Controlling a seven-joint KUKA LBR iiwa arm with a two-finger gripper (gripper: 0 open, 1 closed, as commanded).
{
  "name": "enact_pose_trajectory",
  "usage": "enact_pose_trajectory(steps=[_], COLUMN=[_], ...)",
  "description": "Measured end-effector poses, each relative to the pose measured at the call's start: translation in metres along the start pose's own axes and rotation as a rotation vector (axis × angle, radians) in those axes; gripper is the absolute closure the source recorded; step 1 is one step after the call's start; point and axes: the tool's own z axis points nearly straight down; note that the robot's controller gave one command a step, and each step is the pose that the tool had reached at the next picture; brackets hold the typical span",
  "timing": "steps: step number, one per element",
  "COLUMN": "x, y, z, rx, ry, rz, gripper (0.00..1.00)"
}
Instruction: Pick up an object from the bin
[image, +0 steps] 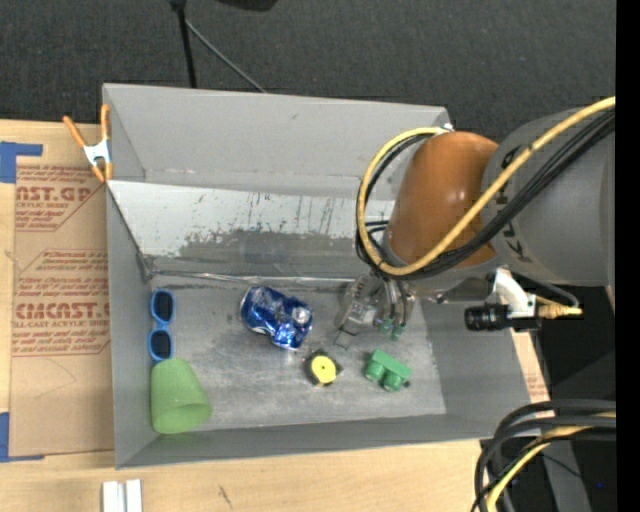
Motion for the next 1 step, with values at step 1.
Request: enact_pose_trajectory(steps=[1], x=[0.0010], y=[0.0108], z=[0.0416], rx=[0.004], ry=[0.008], rz=[-0.354], gripper=[1.00])
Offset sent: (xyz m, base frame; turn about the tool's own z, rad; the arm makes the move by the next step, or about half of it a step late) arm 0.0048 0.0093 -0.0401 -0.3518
